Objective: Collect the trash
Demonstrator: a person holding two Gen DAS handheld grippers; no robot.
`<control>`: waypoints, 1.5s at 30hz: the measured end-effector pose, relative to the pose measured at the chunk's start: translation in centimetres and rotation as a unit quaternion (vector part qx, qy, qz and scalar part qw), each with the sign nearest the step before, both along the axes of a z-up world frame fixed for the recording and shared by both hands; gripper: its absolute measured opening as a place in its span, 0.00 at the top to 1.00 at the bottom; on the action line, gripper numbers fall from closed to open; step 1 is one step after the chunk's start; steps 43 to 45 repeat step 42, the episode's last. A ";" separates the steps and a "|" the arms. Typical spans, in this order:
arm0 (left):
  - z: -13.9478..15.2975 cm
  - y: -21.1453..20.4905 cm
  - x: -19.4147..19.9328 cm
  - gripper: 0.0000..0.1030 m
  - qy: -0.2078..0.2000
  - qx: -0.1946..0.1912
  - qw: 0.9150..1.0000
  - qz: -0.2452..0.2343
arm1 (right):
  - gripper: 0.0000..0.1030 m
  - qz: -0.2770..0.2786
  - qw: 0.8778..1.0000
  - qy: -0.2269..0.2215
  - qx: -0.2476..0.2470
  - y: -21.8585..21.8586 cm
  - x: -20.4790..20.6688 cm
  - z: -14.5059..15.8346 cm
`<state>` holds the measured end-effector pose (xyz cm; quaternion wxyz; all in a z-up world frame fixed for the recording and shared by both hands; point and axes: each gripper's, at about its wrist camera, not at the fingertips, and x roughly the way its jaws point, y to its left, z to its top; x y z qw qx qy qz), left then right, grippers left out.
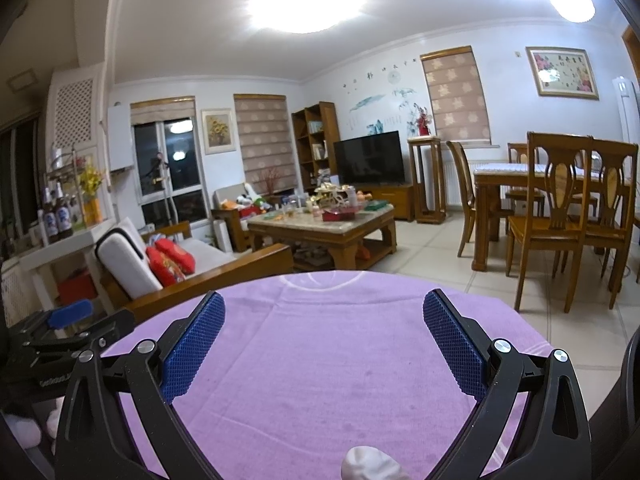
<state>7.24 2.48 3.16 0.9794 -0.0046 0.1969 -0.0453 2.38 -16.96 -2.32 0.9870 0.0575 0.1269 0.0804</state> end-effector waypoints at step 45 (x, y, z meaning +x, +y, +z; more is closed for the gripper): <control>-0.8 1.2 2.1 0.05 0.015 -0.004 1.000 -0.011 | 0.05 -0.001 1.000 0.003 0.001 -0.1 0.0 0.1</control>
